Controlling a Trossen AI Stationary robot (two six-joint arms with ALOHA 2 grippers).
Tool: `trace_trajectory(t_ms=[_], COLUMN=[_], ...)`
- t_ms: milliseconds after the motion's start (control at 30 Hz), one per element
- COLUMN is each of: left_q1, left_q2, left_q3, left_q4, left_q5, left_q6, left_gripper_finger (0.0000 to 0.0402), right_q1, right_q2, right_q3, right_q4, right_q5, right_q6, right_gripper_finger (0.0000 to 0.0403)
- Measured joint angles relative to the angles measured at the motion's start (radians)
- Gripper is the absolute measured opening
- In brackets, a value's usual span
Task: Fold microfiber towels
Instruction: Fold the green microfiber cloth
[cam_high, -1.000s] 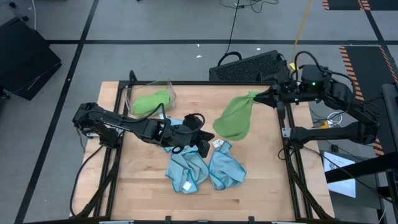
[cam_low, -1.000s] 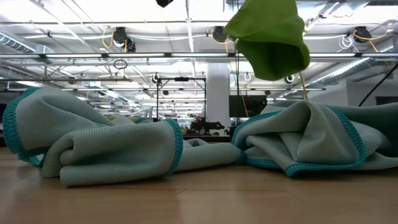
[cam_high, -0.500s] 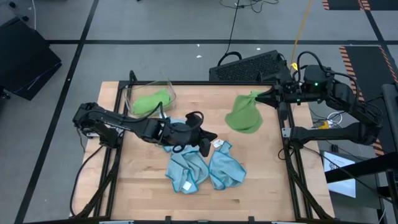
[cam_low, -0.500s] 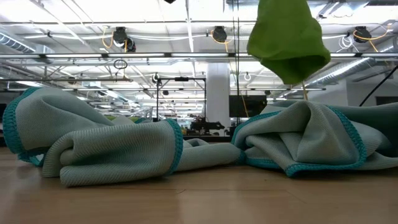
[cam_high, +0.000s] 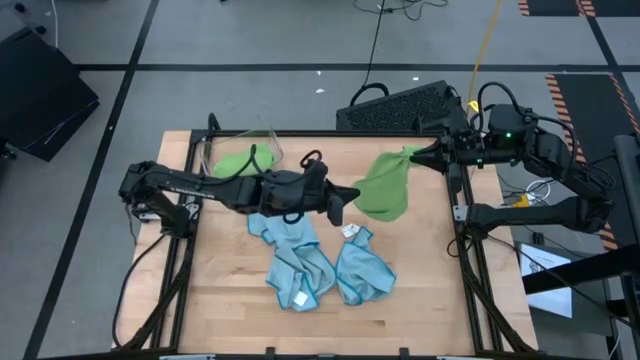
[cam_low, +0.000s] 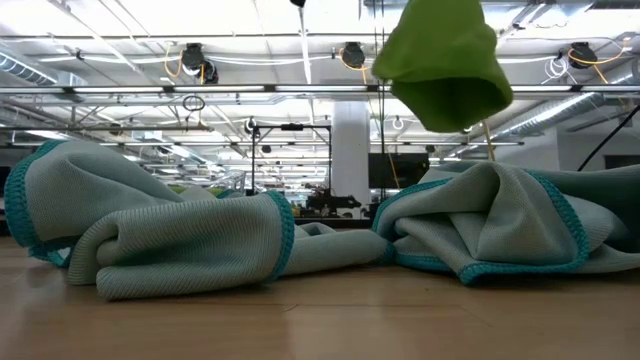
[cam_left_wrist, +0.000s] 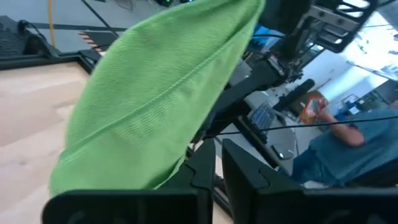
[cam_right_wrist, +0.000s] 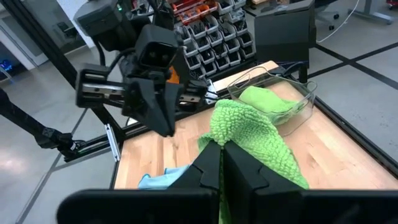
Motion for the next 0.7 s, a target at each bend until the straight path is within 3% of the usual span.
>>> trace_trajectory(t_ms=[500,700], left_q1=[0.039,0.068], left_q2=[0.0,-0.002], left_q3=[0.0,0.0], left_q4=[-0.013,0.079], left_q5=[0.026,0.112], left_q6=[0.078,0.06], left_gripper_finger=[0.0031,0.0031], right_q1=[0.0,0.0], right_q2=[-0.003,-0.003], right_q3=[0.0,0.0], right_q4=[0.0,0.0], right_q5=[0.0,0.0], right_q6=[0.012,0.012], right_gripper_finger=[0.0002,0.0002])
